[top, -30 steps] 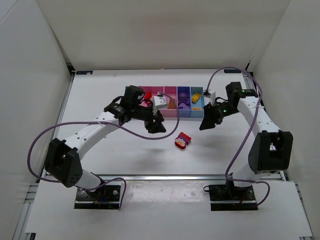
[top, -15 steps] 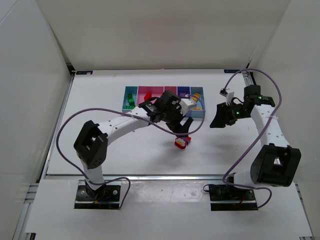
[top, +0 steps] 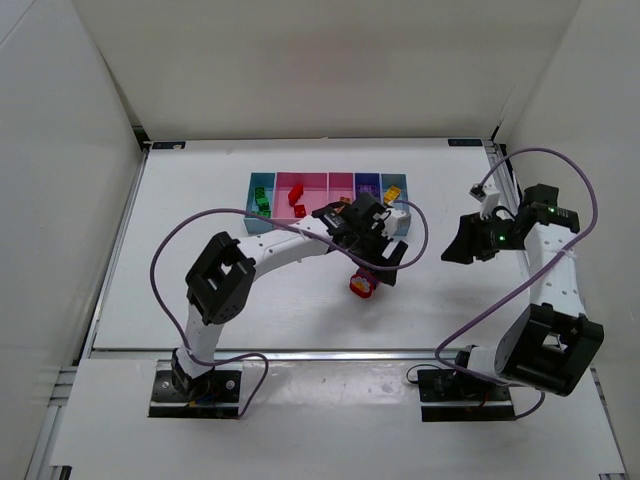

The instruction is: Sort the legos into containers by color

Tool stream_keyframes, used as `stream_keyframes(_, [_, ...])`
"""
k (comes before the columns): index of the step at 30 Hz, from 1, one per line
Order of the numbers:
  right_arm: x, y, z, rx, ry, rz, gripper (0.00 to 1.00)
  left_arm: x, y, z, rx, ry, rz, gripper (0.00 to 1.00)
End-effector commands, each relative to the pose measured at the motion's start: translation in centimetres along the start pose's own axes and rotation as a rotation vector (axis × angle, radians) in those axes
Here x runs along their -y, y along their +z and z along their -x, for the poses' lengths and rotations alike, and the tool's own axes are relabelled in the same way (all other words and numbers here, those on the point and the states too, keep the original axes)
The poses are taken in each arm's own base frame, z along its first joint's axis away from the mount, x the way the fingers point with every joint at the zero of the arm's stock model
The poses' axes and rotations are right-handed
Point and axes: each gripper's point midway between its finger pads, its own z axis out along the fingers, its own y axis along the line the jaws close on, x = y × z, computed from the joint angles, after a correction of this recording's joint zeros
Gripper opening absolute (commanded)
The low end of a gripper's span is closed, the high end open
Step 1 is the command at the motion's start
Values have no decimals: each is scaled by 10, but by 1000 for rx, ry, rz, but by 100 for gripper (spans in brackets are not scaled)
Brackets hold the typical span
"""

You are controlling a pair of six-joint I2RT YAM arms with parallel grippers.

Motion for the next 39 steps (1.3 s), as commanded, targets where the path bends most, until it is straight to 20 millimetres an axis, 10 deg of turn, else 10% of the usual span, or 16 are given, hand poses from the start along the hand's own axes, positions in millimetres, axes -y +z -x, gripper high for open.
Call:
stream_keyframes(1, [-3,-10,-1,39,2,17,62,12,-13,22,38,-65,-71,97])
stream_keyframes(6, [0,-17,-3,60,28,22,62,-1,-9,23,55,-86,0,72])
stream_keyframes(9, [0,-19,-3,71,42,29,62,-16,-6,22,47,-52,76,99])
stream_keyframes(22, [6,-18,-2,75,56,26,62,-50,8,16,12,-75,279,99])
stream_keyframes(39, [15,-20,-5,83,76,26,62,-35,29,7,-27,-79,254,99])
